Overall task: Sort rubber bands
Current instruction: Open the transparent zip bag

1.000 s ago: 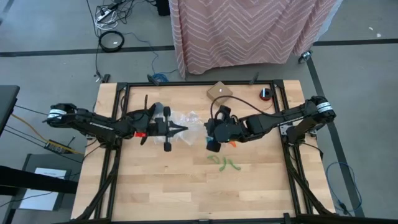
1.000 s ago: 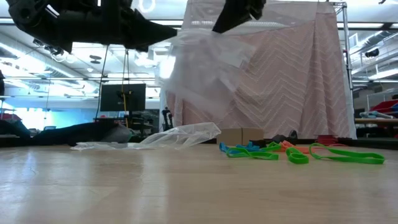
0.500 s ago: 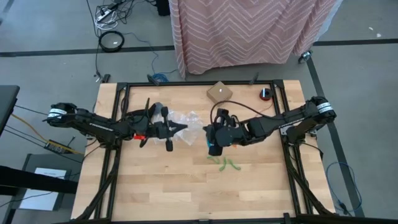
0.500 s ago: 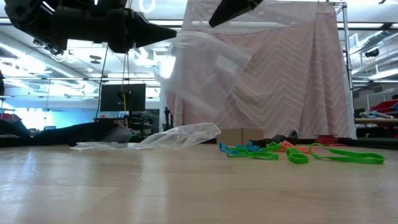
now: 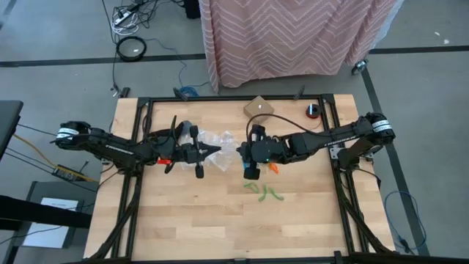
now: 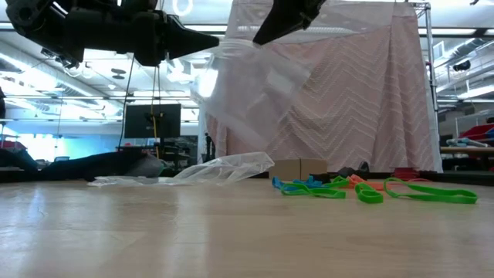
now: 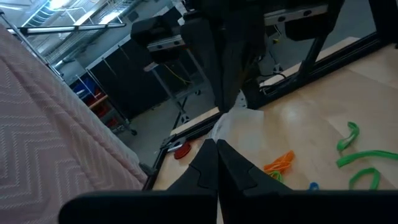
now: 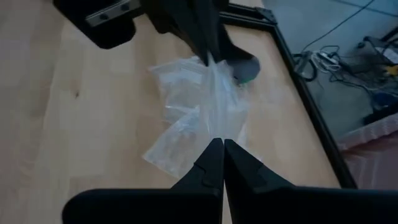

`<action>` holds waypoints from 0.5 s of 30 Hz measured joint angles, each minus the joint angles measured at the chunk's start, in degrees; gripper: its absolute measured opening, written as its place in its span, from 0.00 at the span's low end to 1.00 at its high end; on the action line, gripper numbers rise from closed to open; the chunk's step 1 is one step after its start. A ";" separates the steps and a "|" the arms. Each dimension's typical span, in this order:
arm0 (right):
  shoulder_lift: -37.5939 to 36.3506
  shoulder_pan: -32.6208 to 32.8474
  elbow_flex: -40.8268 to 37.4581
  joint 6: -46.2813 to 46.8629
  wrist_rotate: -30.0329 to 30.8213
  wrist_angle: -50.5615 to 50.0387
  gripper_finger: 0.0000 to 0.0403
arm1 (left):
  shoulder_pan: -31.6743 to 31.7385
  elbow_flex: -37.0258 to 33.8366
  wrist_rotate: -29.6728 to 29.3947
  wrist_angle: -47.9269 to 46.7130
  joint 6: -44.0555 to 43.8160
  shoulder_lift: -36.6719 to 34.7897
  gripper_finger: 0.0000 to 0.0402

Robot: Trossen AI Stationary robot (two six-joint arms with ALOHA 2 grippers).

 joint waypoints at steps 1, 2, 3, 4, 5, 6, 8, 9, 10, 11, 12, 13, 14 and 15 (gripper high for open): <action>0.00 0.02 0.00 -0.04 -0.10 0.17 0.00 | 0.00 0.00 0.00 0.04 0.00 0.00 0.00; 0.00 0.04 0.00 -0.02 -0.20 0.36 0.00 | 0.00 0.00 -0.07 0.04 0.02 0.00 0.00; 0.00 0.04 0.00 -0.04 -0.56 0.38 0.00 | 0.00 0.00 -0.27 0.08 0.04 0.00 0.00; 0.00 0.08 0.00 -0.04 -0.84 0.30 0.00 | 0.00 0.00 -0.38 0.19 0.05 0.00 0.00; 0.00 0.09 -0.02 -0.06 -1.08 0.34 0.00 | 0.00 0.00 -0.43 0.39 0.07 0.00 0.00; 0.00 0.09 -0.02 -0.05 -1.13 0.55 0.00 | 0.00 0.00 -0.62 0.59 0.09 0.00 0.00; 0.00 0.10 -0.02 -0.04 -2.13 1.01 0.00 | 0.00 0.00 -0.83 1.07 0.12 0.00 0.00; 0.00 0.15 -0.02 0.00 -2.72 1.07 0.00 | 0.00 0.00 -0.83 1.13 0.11 0.00 0.00; 0.00 0.15 -0.02 0.15 -3.31 1.29 0.00 | 0.00 0.00 -0.83 1.22 0.11 0.00 0.00; 0.00 0.15 -0.02 0.37 -3.44 1.53 0.00 | 0.00 0.00 -0.83 1.28 0.09 0.00 0.00; 0.00 0.15 -0.02 0.48 -3.45 1.56 0.00 | 0.00 0.00 -0.83 1.41 0.09 0.00 0.00; 0.00 0.19 -0.02 0.49 -3.09 1.51 0.00 | 0.00 0.00 -0.84 1.55 0.09 0.00 0.00; 0.00 0.23 -0.02 0.49 -1.68 1.22 0.00 | 0.00 0.00 -0.99 1.57 0.10 0.00 0.00; 0.00 0.31 -0.02 0.50 0.59 0.76 0.00 | 0.00 0.00 -1.69 1.56 0.22 0.00 0.00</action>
